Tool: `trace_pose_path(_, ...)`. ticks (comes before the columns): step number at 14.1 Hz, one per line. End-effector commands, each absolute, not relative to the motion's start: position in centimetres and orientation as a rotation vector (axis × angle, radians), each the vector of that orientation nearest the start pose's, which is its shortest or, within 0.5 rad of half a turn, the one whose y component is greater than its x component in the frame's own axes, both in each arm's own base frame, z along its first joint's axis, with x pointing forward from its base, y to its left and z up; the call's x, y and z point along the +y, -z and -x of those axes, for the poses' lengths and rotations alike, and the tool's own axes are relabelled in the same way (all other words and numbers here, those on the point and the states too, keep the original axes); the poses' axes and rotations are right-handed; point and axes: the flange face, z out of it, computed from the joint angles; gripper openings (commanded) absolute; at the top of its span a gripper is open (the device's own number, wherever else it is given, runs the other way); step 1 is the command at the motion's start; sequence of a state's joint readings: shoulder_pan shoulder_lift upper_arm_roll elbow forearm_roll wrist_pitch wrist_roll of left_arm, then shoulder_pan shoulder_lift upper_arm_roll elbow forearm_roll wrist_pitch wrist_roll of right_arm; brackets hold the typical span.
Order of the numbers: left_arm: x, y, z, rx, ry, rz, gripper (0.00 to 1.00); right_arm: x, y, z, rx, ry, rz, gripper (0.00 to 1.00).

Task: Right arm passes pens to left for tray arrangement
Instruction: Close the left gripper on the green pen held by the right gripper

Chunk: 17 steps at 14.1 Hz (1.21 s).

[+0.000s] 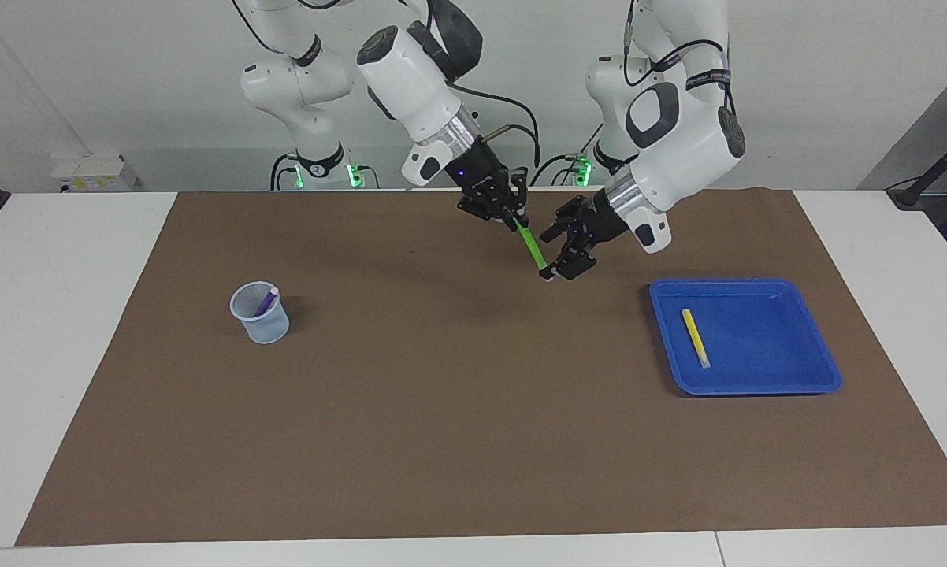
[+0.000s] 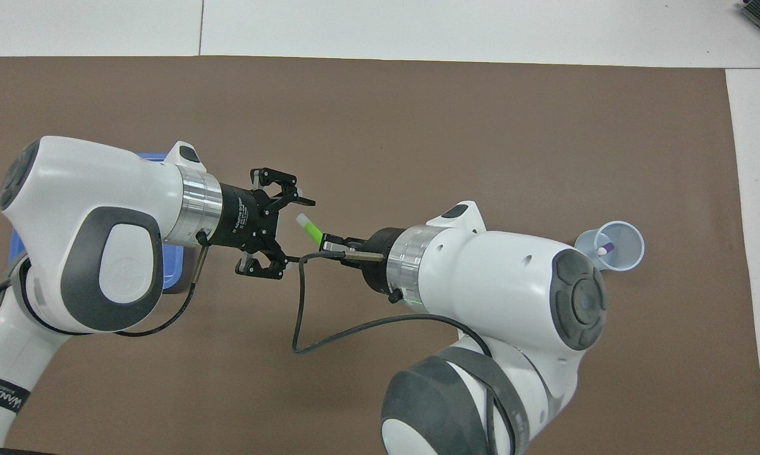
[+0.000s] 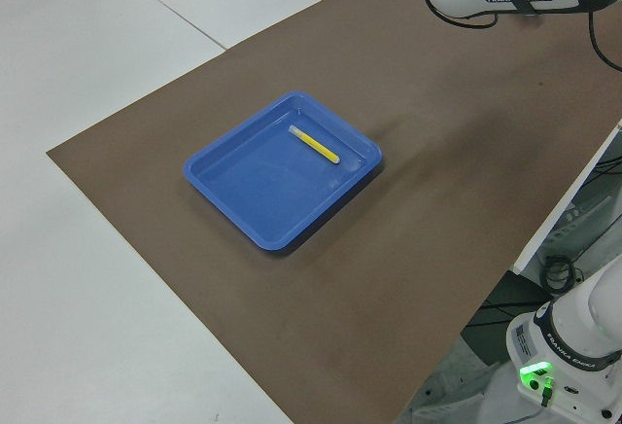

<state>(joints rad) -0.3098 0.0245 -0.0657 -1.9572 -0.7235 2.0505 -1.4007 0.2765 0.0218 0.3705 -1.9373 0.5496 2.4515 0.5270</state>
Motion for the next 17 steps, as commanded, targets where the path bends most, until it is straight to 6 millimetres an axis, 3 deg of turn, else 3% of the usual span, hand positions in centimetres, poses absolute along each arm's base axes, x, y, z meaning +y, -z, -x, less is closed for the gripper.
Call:
trace_pose_path(1, -24.60, -48.47, -51.12, -2.222, -0.841, 2.724, 0.72, 36.36, -52.65, -48.49, 0.309, 0.183, 2.446, 0.00)
trace_pose_path(4, -24.91, -48.63, -50.97, -2.212, -0.840, 2.735, 0.58, 36.44, -52.65, -48.43, 0.306, 0.183, 2.447, 0.00)
trace_pose_path(5, -24.91, -48.63, -50.97, -2.210, -0.840, 2.737, 0.41, 36.44, -52.65, -48.43, 0.306, 0.183, 2.447, 0.00)
trace_pose_path(7, -24.91, -48.63, -50.97, -2.210, -0.840, 2.737, 0.41, 36.44, -52.65, -48.43, 0.306, 0.183, 2.447, 0.00)
trace_pose_path(9, -24.96, -48.65, -50.90, -2.209, -0.839, 2.739, 0.47, 36.36, -52.65, -48.49, 0.309, 0.183, 2.446, 0.00)
trace_pose_path(11, -25.30, -48.87, -50.67, -2.206, -0.835, 2.746, 0.44, 36.36, -52.65, -48.49, 0.309, 0.183, 2.446, 0.00)
trace_pose_path(13, -25.43, -48.72, -50.55, -2.200, -0.838, 2.745, 0.11, 36.36, -52.65, -48.49, 0.309, 0.183, 2.446, 0.00)
trace_pose_path(14, -25.37, -48.78, -50.59, -2.202, -0.838, 2.745, 0.00, 36.36, -52.65, -48.49, 0.309, 0.183, 2.446, 0.00)
trace_pose_path(17, -25.22, -48.76, -50.56, -2.182, -0.849, 2.750, 0.00, 36.36, -52.65, -48.49, 0.309, 0.183, 2.446, 0.00)
